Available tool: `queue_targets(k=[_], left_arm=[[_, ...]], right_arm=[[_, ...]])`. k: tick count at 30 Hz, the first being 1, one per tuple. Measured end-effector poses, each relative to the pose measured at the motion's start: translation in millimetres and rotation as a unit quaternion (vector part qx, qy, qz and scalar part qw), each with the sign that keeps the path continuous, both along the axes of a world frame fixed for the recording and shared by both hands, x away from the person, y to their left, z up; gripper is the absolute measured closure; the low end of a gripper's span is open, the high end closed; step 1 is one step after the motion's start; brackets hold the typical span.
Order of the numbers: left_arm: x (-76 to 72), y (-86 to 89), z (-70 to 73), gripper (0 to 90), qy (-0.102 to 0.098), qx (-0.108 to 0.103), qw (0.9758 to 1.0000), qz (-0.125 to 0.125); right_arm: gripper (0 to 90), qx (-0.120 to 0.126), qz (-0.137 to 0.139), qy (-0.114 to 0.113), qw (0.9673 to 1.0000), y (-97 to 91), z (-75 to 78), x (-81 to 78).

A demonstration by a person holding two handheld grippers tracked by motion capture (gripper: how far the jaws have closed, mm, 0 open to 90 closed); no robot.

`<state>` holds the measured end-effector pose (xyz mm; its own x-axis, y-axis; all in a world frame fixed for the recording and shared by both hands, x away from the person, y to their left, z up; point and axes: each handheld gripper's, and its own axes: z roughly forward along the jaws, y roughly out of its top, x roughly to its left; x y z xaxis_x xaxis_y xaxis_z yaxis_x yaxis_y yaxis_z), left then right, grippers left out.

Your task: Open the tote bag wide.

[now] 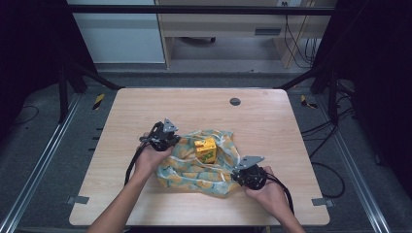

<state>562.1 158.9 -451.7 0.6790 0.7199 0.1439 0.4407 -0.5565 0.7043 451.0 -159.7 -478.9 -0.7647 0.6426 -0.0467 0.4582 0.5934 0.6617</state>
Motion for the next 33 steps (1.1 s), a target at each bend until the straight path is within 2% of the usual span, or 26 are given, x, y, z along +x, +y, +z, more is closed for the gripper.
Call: queue_targets(k=[8, 16, 21, 24, 27, 33], left_arm=[[1.6, -4.4, -13.7, 88.2, 0.002, 0.006, 1.0000, 0.006], [-2.0, -6.7, -20.4, 88.6, -0.007, 0.013, 0.9998, 0.011], [-4.8, -8.1, -24.4, 88.8, -0.010, 0.015, 0.9998, 0.012], [-7.8, -10.1, -26.5, 88.9, -0.020, 0.028, 0.9994, 0.010], [-10.1, -11.6, -28.1, 89.0, -0.026, 0.028, 0.9992, 0.014], [-14.6, -13.2, -29.9, 89.0, -0.037, 0.047, 0.9982, 0.010]], right_arm=[[89.7, 0.001, -0.011, 0.003, 0.9999, -17.5, -3.7, 0.9], [89.7, 0.000, -0.005, -0.001, 1.0000, -20.6, -7.8, 0.9], [89.7, 0.008, -0.008, 0.004, 0.9999, -26.4, -11.9, 1.8], [89.6, 0.009, -0.009, 0.002, 0.9999, -28.4, -12.9, 1.1], [89.6, 0.008, -0.009, 0.003, 0.9999, -28.6, -14.8, 0.4], [89.6, 0.012, -0.012, 0.006, 0.9998, -30.9, -15.9, 1.4]])
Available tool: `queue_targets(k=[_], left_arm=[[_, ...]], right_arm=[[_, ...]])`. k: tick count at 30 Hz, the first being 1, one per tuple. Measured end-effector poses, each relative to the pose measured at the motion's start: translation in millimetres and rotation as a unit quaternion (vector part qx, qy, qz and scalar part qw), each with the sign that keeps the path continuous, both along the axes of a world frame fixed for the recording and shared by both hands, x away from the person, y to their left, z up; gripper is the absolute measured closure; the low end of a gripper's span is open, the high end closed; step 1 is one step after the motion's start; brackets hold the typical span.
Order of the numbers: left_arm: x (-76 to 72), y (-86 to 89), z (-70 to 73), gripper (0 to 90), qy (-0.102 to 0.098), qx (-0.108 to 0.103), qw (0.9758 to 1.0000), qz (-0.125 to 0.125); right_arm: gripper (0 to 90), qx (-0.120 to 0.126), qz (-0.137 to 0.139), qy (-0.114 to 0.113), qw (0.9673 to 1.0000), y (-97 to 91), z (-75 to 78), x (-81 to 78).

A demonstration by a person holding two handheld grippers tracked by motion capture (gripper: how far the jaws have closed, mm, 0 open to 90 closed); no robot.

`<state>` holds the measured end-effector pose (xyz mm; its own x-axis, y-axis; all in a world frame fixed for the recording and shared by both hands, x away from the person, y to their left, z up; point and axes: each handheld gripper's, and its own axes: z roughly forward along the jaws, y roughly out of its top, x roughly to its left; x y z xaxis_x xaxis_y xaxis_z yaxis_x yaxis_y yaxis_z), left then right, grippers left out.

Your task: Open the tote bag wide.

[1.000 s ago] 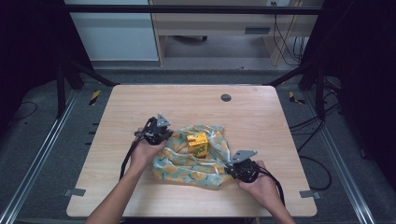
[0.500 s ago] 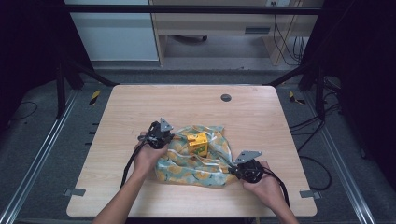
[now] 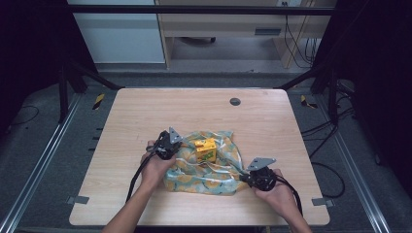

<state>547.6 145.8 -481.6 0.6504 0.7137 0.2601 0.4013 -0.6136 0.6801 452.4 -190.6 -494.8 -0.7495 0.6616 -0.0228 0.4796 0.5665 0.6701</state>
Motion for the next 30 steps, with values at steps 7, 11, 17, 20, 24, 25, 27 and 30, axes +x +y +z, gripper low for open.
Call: queue_targets(k=[7, 11, 17, 20, 24, 25, 27, 30], left_arm=[[-2.3, 2.0, -4.1, 88.8, 0.004, -0.002, 1.0000, 0.002], [-3.0, 3.4, -3.8, 87.8, 0.012, -0.006, 0.9999, 0.001], [-5.0, 8.3, -1.0, 82.1, 0.026, -0.033, 0.9991, -0.008], [-7.5, 8.0, 2.3, 75.2, 0.023, -0.042, 0.9988, -0.013], [-12.7, 4.4, 8.4, 64.6, 0.005, -0.028, 0.9993, -0.026], [-14.0, 4.0, 10.4, 60.8, -0.001, -0.023, 0.9994, -0.027], [-15.5, 5.3, 14.9, 53.4, -0.007, -0.032, 0.9993, -0.020], [-16.3, 9.6, 20.2, 44.5, -0.011, -0.043, 0.9990, -0.011]], right_arm=[[89.2, 0.002, -0.002, -0.001, 1.0000, -0.5, -0.4, 0.7], [88.0, 0.005, -0.006, -0.001, 1.0000, -0.2, -0.4, 1.0], [82.9, 0.031, -0.013, -0.014, 0.9994, -0.6, 4.9, 0.6], [77.7, 0.038, -0.015, -0.021, 0.9989, -1.0, 6.6, 0.7], [61.9, 0.032, -0.020, -0.038, 0.9986, 2.9, 11.3, -1.7], [58.6, 0.032, -0.019, -0.043, 0.9984, 4.8, 13.1, -2.6], [53.4, 0.038, -0.017, -0.055, 0.9976, 8.4, 16.3, -3.3], [47.7, 0.043, -0.020, -0.065, 0.9967, 12.5, 19.7, -3.4]])
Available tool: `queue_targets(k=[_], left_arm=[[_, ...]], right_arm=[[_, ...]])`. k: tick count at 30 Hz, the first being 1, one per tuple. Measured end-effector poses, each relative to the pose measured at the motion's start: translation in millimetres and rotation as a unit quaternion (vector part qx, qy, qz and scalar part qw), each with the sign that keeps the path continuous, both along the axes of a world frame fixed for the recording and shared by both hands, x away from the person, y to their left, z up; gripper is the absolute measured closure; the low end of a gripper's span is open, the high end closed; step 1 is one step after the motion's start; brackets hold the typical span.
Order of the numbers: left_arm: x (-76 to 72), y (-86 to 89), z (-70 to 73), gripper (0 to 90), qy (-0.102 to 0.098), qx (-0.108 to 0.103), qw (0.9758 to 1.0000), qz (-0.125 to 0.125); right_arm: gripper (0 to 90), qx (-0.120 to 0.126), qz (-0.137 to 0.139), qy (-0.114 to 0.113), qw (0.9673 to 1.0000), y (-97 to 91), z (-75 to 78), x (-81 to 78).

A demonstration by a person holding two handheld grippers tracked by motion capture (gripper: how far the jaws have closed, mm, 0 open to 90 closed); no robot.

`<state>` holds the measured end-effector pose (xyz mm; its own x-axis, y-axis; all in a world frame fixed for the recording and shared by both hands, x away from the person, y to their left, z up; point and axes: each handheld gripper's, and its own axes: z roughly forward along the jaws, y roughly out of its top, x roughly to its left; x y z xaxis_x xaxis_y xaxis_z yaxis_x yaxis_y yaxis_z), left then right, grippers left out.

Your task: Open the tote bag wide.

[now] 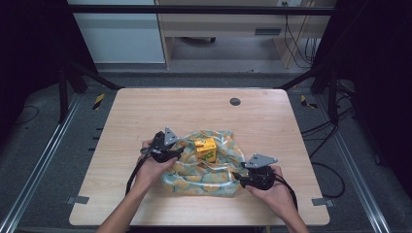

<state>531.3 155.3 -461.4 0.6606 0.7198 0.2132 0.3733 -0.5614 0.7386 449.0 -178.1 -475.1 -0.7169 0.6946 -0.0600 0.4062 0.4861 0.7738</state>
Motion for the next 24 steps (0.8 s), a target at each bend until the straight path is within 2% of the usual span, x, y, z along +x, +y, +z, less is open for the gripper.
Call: queue_targets(k=[4, 9, 12, 14, 17, 21, 24], left_arm=[[-2.2, 3.1, 3.4, 37.2, -0.002, -0.008, 0.9999, 0.007], [-5.8, 4.6, 8.0, 23.9, -0.005, -0.010, 0.9999, 0.004], [-9.0, 7.0, 12.8, 18.2, -0.010, -0.030, 0.9995, 0.009], [-11.0, 8.1, 16.0, 16.0, -0.008, -0.039, 0.9992, 0.007], [-15.0, 8.4, 21.4, 13.2, -0.006, -0.040, 0.9992, -0.002], [-22.4, 9.9, 30.8, 11.1, -0.013, -0.049, 0.9986, -0.010], [-28.4, 10.1, 38.1, 9.1, -0.029, -0.025, 0.9990, -0.023]], right_arm=[[37.9, 0.001, -0.009, -0.007, 0.9999, 3.0, 0.6, 0.8], [18.3, 0.010, -0.036, -0.023, 0.9991, 4.2, 5.7, 1.8], [14.7, 0.026, -0.039, -0.032, 0.9984, 4.8, 11.1, 2.0], [14.7, 0.027, -0.037, -0.037, 0.9983, 5.9, 14.5, 2.2], [12.8, 0.031, -0.034, -0.041, 0.9981, 7.8, 19.1, 2.7], [11.1, 0.034, -0.027, -0.043, 0.9981, 11.0, 25.1, 2.1], [10.3, 0.031, -0.019, -0.053, 0.9979, 12.9, 32.0, 1.0]])
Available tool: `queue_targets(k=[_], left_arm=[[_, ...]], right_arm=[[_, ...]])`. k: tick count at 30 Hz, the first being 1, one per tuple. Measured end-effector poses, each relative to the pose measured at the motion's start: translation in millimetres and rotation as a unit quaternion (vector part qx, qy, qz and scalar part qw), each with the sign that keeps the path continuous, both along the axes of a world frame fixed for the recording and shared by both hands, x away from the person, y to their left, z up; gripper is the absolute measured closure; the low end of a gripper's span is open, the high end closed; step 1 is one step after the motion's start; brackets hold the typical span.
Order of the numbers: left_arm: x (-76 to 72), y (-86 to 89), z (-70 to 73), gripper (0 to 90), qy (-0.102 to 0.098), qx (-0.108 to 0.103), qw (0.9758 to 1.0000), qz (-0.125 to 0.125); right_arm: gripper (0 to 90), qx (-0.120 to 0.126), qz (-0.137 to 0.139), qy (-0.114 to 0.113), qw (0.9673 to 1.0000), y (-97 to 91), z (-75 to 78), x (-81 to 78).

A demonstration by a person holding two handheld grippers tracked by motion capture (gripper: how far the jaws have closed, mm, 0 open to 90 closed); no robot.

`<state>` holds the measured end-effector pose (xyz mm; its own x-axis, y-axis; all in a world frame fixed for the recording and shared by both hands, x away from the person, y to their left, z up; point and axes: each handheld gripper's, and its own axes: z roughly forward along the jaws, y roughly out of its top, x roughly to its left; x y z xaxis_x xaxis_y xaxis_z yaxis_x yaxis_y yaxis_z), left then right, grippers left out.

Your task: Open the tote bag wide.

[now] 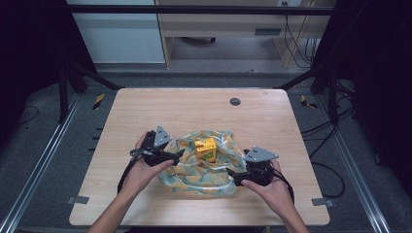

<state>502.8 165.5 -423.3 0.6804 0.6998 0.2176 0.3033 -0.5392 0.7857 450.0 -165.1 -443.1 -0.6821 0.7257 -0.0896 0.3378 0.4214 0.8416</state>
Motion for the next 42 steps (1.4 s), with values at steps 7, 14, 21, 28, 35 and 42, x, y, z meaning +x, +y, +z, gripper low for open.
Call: queue_targets(k=[7, 14, 21, 28, 35, 42], left_arm=[[-18.7, 9.1, 20.8, 7.2, -0.003, -0.033, 0.9993, -0.017], [-33.5, 38.7, 31.5, 6.8, -0.011, -0.051, 0.9986, 0.003], [-46.7, 79.8, 15.1, 6.8, -0.001, -0.060, 0.9974, 0.040], [-49.0, 121.9, 5.7, 5.8, 0.012, -0.065, 0.9941, 0.085], [-47.2, 146.8, -17.7, 3.8, 0.035, -0.077, 0.9885, 0.125], [-49.5, 154.9, -49.5, 4.8, 0.059, -0.066, 0.9850, 0.148]], right_arm=[[7.1, 0.008, 0.009, -0.028, 0.9995, 2.3, 25.3, -3.4], [6.0, 0.032, -0.018, -0.053, 0.9979, -10.4, 46.5, -2.8], [6.0, 0.047, -0.080, -0.068, 0.9934, -42.7, 48.4, -3.4], [7.2, 0.067, -0.155, -0.042, 0.9848, -82.6, 27.1, -1.8], [9.4, 0.060, -0.229, 0.017, 0.9715, -106.1, -3.1, 2.0], [10.2, 0.058, -0.268, 0.066, 0.9596, -106.6, -33.8, 6.7]])
